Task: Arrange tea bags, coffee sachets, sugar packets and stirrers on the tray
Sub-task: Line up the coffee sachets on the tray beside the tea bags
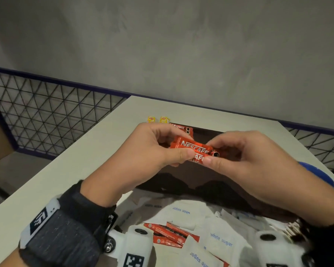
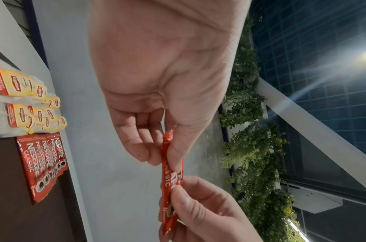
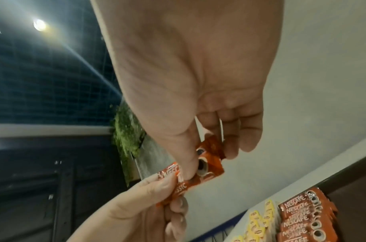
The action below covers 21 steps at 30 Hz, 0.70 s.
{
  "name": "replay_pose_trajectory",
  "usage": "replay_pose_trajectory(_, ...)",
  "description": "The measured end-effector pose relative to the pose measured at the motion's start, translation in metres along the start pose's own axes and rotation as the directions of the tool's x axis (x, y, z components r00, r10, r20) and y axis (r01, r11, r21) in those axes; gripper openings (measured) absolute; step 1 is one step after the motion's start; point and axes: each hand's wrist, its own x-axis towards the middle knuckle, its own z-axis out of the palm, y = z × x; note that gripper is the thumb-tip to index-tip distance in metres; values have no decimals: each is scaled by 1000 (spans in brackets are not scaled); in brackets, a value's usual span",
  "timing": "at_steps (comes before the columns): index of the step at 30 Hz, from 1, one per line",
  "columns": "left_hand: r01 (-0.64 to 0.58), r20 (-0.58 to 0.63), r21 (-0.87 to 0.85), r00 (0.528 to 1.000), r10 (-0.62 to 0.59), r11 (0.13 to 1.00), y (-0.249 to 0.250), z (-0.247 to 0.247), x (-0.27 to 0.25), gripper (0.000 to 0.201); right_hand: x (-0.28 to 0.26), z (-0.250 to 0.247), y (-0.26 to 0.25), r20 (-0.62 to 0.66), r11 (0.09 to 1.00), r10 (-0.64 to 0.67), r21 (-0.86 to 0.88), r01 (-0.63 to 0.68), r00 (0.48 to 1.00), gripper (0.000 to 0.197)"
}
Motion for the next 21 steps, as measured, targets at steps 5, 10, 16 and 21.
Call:
replay_pose_trajectory(5, 13, -219, -38, 975, -22, 999, -1, -20, 9, 35, 53, -3, 9, 159, 983, 133, -150, -109, 978, 8)
replay_pose_trajectory(10, -18, -495, -171, 866, -70, 985, 3, -57, 11, 20, 88, 32, 42, 273, 943, 282, -256, -213, 920, 9)
replay_pose_trajectory(16, -5, -531, -259, 836, -139, 966, -4, -72, 13, 12, 111, 56, 57, 336, 935, 283, -305, -181, 898, 9)
replay_pose_trajectory(21, -20, -505, -287, 852, -134, 958, -1, -72, 12, 6, 126, 63, 59, 366, 921, 213, -385, -61, 906, 19)
